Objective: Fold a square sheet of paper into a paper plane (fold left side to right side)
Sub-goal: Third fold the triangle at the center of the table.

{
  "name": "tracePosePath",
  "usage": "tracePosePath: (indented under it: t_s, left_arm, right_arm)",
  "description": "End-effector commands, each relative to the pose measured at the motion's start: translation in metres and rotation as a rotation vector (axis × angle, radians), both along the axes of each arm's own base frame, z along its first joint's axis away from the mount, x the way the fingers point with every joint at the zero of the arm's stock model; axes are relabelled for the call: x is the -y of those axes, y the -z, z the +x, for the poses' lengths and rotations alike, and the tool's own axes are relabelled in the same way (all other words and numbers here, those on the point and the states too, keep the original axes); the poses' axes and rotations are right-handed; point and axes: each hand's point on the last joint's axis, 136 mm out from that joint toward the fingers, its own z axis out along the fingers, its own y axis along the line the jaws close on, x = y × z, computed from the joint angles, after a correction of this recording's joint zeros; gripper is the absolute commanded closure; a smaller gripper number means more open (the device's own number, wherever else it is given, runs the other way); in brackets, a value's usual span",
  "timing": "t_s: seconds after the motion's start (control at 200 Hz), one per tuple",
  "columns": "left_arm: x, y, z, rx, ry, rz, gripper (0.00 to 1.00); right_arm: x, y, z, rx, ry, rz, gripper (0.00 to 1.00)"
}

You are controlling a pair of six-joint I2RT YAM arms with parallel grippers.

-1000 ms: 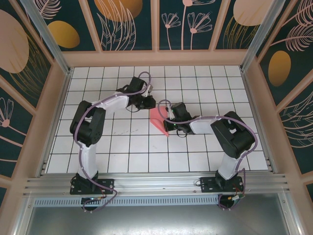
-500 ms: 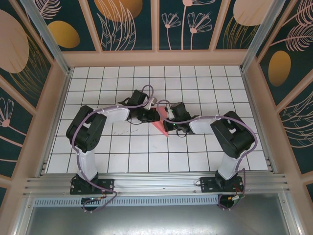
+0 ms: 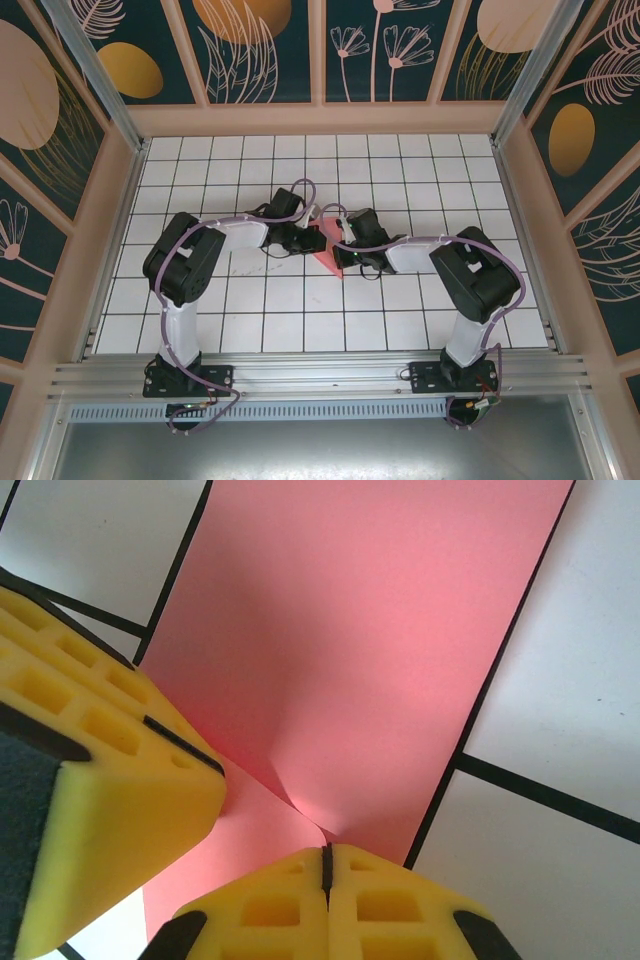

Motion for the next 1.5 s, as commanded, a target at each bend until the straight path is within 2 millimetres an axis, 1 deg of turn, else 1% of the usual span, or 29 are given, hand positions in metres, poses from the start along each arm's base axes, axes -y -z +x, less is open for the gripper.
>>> tracePosePath:
  t_s: [0.0, 0.175, 0.43, 0.515, 0.626, 0.746, 0.876, 0.961, 1.026, 1.091, 1.151, 1.201, 1.246, 1.286, 1.346, 1.491]
  left_arm:
    - [-0.007, 0.013, -0.008, -0.014, 0.004, 0.05, 0.87]
    - [-0.008, 0.017, -0.01, -0.021, 0.002, 0.053, 0.86]
    - [-0.01, 0.025, -0.006, -0.019, -0.014, 0.067, 0.86]
    - [-0.012, 0.032, -0.007, -0.028, -0.016, 0.081, 0.86]
    - [-0.016, 0.043, -0.011, -0.047, -0.019, 0.104, 0.87]
    - [-0.02, 0.052, -0.015, -0.063, -0.022, 0.126, 0.87]
    - [-0.022, 0.056, -0.017, -0.067, -0.026, 0.135, 0.87]
    - [-0.022, 0.055, -0.016, -0.065, -0.026, 0.136, 0.87]
    - [-0.022, 0.054, -0.015, -0.062, -0.027, 0.135, 0.87]
    - [-0.021, 0.053, -0.014, -0.059, -0.028, 0.134, 0.87]
    - [-0.021, 0.052, -0.014, -0.058, -0.027, 0.133, 0.87]
    - [-0.022, 0.051, -0.014, -0.056, -0.029, 0.133, 0.87]
    - [-0.021, 0.051, -0.014, -0.056, -0.029, 0.133, 0.87]
    - [-0.022, 0.051, -0.014, -0.056, -0.029, 0.134, 0.87]
    - [-0.022, 0.05, -0.014, -0.053, -0.028, 0.135, 0.87]
    - [-0.022, 0.049, -0.013, -0.049, -0.027, 0.139, 0.87]
  right_arm:
    - [0.008, 0.031, -0.026, -0.103, -0.045, -0.089, 1.0]
    - [0.008, 0.031, -0.025, -0.104, -0.045, -0.089, 1.0]
    - [0.005, 0.028, -0.024, -0.101, -0.048, -0.077, 1.0]
    - [0.001, 0.021, -0.02, -0.095, -0.046, -0.057, 1.0]
    - [-0.005, 0.005, -0.01, -0.071, -0.039, -0.03, 1.0]
    - [-0.004, -0.01, 0.002, -0.049, -0.014, -0.014, 1.0]
    - [-0.001, -0.034, 0.01, -0.016, 0.013, 0.014, 0.74]
    - [0.003, -0.05, 0.01, 0.0, 0.032, 0.017, 0.65]
    - [0.005, -0.059, 0.003, -0.012, 0.026, 0.025, 0.63]
    - [0.003, -0.065, -0.008, -0.049, 0.003, 0.059, 0.64]
    - [-0.003, -0.069, -0.022, -0.099, -0.024, 0.111, 0.75]
    - [-0.01, -0.069, -0.035, -0.159, -0.049, 0.163, 0.85]
    - [-0.018, -0.068, -0.046, -0.212, -0.074, 0.211, 0.91]
    - [-0.024, -0.066, -0.053, -0.25, -0.086, 0.242, 0.95]
    - [-0.03, -0.064, -0.058, -0.286, -0.095, 0.271, 0.97]
    - [-0.036, -0.057, -0.053, -0.314, -0.079, 0.289, 0.99]
